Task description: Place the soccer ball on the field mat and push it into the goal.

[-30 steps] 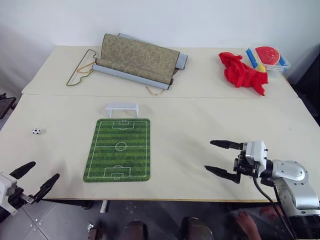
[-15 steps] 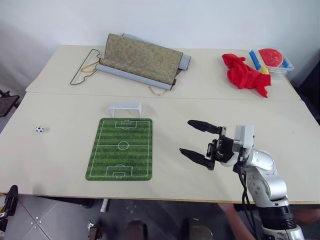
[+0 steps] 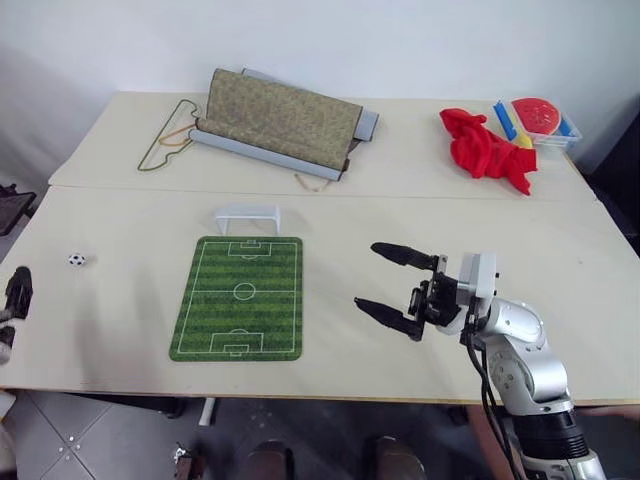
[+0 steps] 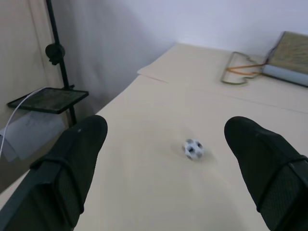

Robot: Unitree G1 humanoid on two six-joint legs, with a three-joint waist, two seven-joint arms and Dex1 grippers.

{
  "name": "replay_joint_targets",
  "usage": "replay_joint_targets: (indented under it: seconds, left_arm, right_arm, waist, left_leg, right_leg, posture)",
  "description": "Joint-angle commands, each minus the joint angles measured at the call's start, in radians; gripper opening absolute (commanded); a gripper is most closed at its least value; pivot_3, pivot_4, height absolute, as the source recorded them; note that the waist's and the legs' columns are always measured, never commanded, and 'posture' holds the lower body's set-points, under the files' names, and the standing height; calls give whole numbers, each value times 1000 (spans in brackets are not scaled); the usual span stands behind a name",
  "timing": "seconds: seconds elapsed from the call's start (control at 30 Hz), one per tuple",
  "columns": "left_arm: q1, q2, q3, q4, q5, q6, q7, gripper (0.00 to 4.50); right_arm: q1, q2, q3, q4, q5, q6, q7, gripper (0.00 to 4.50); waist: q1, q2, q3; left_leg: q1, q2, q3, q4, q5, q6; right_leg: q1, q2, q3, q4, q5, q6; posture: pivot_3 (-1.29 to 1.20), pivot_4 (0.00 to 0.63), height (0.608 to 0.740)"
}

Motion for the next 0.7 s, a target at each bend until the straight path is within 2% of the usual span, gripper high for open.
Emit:
replay_joint_targets:
  seconds: [0.03, 0.27, 0.57, 0.7]
  left_arm:
    - [-87, 63, -50, 132, 61, -19, -27, 4488]
    - [-340, 142, -195, 462, 173, -54, -91, 4488]
    - [-414, 155, -248, 652, 228, -115, -124, 4488]
    - [-436, 159, -256, 701, 239, -140, -124, 3630]
  right_arm:
    - [12, -4, -2, -29, 6, -15, 3, 4500]
    - [40, -13, -13, -52, 8, -12, -7, 4500]
    - [62, -12, -14, -89, 4, -3, -52, 4500]
    - [65, -17, -13, -96, 5, 1, -63, 4500]
  waist:
    - [-5, 0, 0]
    - [-18, -1, 0]
    - [-40, -2, -1]
    - [-40, -2, -1]
  left_leg:
    - [0, 0, 0, 0, 0, 0]
    - [0, 0, 2, -3, 0, -1]
    - [-1, 0, 6, -5, 0, -1]
    - [-1, 0, 7, -4, 0, -1]
  right_leg:
    - [0, 0, 0, 0, 0, 0]
    - [-2, 0, -1, -1, 0, 0]
    - [-7, -1, 0, 2, 0, 0]
    - [-7, -1, 0, 2, 0, 0]
  posture:
    - [0, 150, 740]
    - [0, 150, 740]
    - [0, 150, 740]
    - [0, 150, 740]
